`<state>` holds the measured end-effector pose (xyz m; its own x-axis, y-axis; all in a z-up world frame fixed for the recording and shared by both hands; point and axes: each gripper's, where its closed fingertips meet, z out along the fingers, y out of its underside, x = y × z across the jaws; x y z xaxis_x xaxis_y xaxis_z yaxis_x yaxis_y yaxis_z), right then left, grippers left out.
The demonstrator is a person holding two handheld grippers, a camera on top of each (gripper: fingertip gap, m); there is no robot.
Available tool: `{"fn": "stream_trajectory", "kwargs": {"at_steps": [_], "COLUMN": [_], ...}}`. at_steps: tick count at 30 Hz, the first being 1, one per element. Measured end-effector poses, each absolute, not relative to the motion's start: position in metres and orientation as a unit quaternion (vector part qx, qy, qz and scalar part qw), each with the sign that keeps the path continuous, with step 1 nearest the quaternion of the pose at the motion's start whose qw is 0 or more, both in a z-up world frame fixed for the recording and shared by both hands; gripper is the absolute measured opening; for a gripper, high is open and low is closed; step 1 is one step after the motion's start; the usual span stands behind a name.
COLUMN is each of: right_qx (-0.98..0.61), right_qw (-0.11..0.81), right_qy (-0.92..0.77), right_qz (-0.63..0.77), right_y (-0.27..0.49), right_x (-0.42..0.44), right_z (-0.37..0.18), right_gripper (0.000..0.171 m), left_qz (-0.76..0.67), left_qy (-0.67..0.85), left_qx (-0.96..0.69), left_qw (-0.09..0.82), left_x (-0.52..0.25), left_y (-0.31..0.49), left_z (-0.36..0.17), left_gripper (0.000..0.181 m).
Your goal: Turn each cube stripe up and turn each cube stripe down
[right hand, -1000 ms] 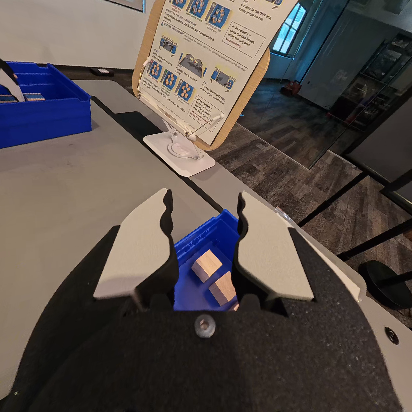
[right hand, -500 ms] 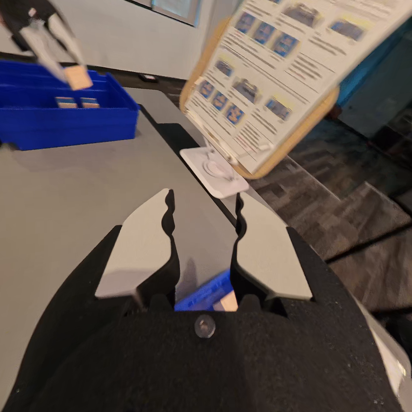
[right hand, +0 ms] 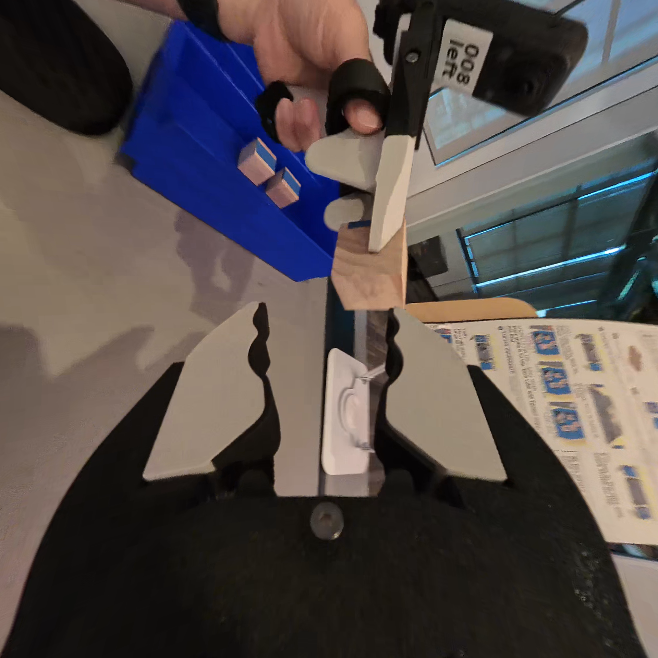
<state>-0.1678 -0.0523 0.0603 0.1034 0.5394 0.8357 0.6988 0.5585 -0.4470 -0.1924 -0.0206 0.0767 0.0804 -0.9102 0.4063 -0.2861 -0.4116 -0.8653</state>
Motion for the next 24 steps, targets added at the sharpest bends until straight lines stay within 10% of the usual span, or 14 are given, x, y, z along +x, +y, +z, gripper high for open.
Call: {"fn": "stream_trajectory", "kwargs": {"at_steps": [18,24], "right_qx": [-0.405,-0.527], "right_qw": [0.601,0.593], "right_qy": [-0.681,-0.594], "right_qz": [-0.108,-0.131], "right_y": [-0.047,-0.041], "right_x": [-0.165,-0.072], "right_z": [0.065,0.106], "right_gripper": [0.045,0.045], "left_qz": [-0.597,-0.56], "left_qy": [0.458,0.451], "left_qx": [-0.62,-0.618], "left_qw": [0.224,0.318], "left_x": [-0.158,-0.181], "left_y": [-0.06,-0.043], "left_z": [0.069,0.093], "left_gripper": [0.045,0.044]}}
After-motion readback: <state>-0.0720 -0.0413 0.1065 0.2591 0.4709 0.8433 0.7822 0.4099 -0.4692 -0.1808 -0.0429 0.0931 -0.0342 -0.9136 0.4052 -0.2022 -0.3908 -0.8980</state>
